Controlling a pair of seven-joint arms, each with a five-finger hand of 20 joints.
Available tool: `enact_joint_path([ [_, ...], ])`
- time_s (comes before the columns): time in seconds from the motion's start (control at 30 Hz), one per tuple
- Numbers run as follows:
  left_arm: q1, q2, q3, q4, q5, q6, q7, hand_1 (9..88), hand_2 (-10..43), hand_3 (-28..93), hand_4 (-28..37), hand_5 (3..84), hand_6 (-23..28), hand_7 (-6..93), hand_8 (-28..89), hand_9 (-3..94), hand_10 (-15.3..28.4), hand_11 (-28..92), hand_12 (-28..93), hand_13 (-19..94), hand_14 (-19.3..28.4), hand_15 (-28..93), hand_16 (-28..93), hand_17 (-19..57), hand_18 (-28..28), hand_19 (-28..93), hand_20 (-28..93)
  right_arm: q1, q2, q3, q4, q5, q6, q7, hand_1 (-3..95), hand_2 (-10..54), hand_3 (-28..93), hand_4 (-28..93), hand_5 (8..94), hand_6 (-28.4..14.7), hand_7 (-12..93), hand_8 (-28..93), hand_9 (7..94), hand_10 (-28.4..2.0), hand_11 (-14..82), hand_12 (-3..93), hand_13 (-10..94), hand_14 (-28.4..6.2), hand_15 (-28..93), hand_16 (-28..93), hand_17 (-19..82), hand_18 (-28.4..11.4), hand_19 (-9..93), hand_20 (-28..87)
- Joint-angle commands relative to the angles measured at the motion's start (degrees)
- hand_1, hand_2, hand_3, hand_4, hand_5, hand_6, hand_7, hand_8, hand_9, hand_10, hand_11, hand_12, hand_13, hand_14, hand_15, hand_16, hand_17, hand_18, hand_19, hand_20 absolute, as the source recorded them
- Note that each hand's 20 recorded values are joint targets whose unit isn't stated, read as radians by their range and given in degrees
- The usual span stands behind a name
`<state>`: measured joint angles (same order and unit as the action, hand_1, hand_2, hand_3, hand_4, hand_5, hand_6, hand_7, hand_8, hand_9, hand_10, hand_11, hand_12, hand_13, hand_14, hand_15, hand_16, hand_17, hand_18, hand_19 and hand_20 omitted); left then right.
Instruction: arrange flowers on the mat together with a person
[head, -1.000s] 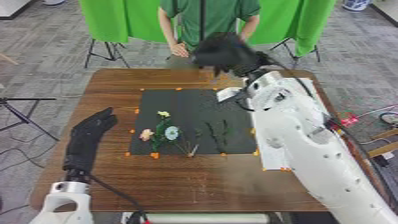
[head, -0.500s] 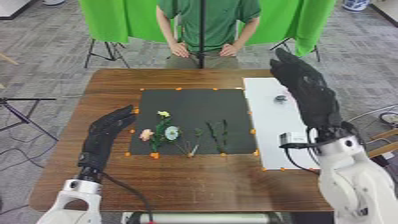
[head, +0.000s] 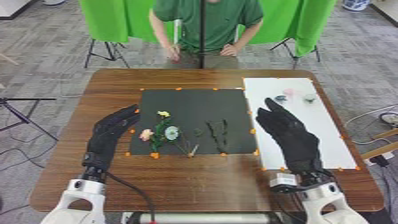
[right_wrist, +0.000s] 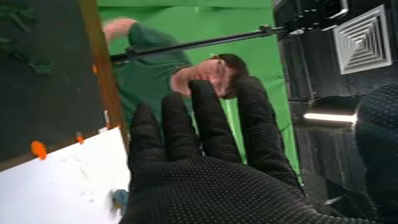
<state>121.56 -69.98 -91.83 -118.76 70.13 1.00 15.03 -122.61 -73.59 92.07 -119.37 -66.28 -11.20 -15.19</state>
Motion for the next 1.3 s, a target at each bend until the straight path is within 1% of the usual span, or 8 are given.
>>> enact_joint_path([
  [0.03, 0.3, 0.32, 0.07, -0.25, 1.15, -0.35, -1.53, 28.0, -3.3, 64, -17.2, 46.2, 4.3, 10.9, -5, 45.9, 13.5, 13, 14, 35, 15.9, 10, 5, 6.6, 11.0, 4, 18, 1.0, -1.8, -0.4, -0.3, -0.7, 0.7, 0.1, 5.8, 3.4, 80, -18, 35.9, -1.0, 7, -8, 37.5, -14.4, 3.5, 11.0, 24, -12.2, 4, 15, 10, -10.8, 3, 25],
  [0.13, 0.3, 1.09, -0.21, -0.52, 1.19, -0.38, -1.98, 28.1, -3.0, 63, -17.3, 46.2, 4.3, 10.9, -5, 45.4, 13.4, 13, 14, 35, 15.8, 10, 5, 6.5, 11.0, 4, 18, 1.6, -2.5, -0.6, 0.1, -1.6, 1.0, 0.2, 5.6, 3.8, 79, -18, 35.9, -1.0, 7, -8, 37.7, -14.5, 3.6, 11.1, 24, -12.5, 5, 15, 10, -10.9, 3, 25],
  [0.47, -0.8, 0.35, 0.76, -0.29, 2.25, -1.23, -1.68, 28.1, -2.4, 63, -17.2, 46.1, 4.4, 10.8, -5, 45.0, 13.2, 13, 14, 35, 15.9, 10, 5, 6.4, 11.0, 4, 18, 1.8, -4.4, -0.8, 0.5, -2.9, 1.2, 1.0, 4.5, 5.3, 78, -19, 36.1, -0.6, 6, -8, 38.4, -14.3, 3.7, 11.2, 25, -13.4, 5, 15, 11, -11.4, 4, 25],
  [0.73, -1.5, 0.74, 0.91, -0.15, 1.92, -1.22, -1.14, 28.5, -2.2, 62, -17.0, 45.9, 4.5, 10.7, -5, 43.6, 12.7, 14, 16, 35, 15.8, 10, 5, 8.7, 11.3, 9, 22, 1.6, -4.2, -0.6, -0.3, -2.3, 3.1, 2.3, 3.0, 7.5, 76, -19, 35.2, -3.3, 5, -8, 39.1, -15.1, 3.8, 11.0, 26, -13.4, 5, 15, 12, -11.1, 4, 25],
  [0.83, -1.2, 0.58, 0.72, -0.10, 1.50, -1.03, -1.20, 28.6, -2.2, 63, -16.9, 46.1, 4.2, 11.1, -5, 43.6, 12.6, 14, 16, 35, 15.9, 10, 5, 8.8, 11.3, 8, 21, 1.2, -0.4, -2.4, -0.3, 0.4, 6.1, 1.4, 2.8, 7.9, 75, -19, 35.5, -3.6, 5, -8, 39.6, -15.5, 4.0, 11.1, 26, -13.6, 6, 15, 12, -10.9, 4, 25],
  [0.87, -1.4, 0.45, 0.87, 0.03, 1.43, -0.94, -1.04, 28.6, -2.2, 62, -16.9, 46.5, 3.9, 11.2, -5, 43.9, 12.5, 14, 16, 36, 15.8, 10, 5, 8.7, 11.2, 8, 21, 1.6, 7.7, -6.4, -0.4, 5.3, 13.1, -1.7, 2.9, 7.9, 75, -19, 35.6, -3.7, 5, -8, 39.7, -15.5, 4.0, 11.1, 26, -13.6, 6, 15, 12, -10.8, 4, 25],
  [0.97, -2.3, 0.36, 1.32, 0.46, 1.53, -1.36, -0.84, 28.8, -2.0, 62, -16.9, 47.2, 3.5, 11.4, -5, 44.6, 12.6, 15, 16, 36, 15.3, 10, 5, 8.6, 10.4, 6, 20, 2.2, 12.2, -9.0, -0.6, 8.3, 18.2, -4.1, 4.3, 7.5, 76, -19, 36.5, -3.5, 5, -8, 40.2, -15.7, 4.2, 11.2, 27, -13.7, 6, 15, 12, -10.8, 4, 25],
  [1.3, -1.6, -0.59, 1.32, 0.30, 0.79, -0.58, -1.31, 28.9, -1.6, 62, -16.9, 48.0, 2.6, 12.2, -5, 45.0, 12.5, 15, 16, 36, 15.2, 11, 4, 7.4, 10.7, 5, 20, 1.7, 8.3, -6.1, -0.9, 6.1, 14.0, -0.3, 6.9, 7.2, 76, -18, 41.6, -3.1, 8, -8, 44.0, -15.8, 5.2, 12.3, 30, -14.3, 8, 16, 14, -11.5, 5, 25],
])
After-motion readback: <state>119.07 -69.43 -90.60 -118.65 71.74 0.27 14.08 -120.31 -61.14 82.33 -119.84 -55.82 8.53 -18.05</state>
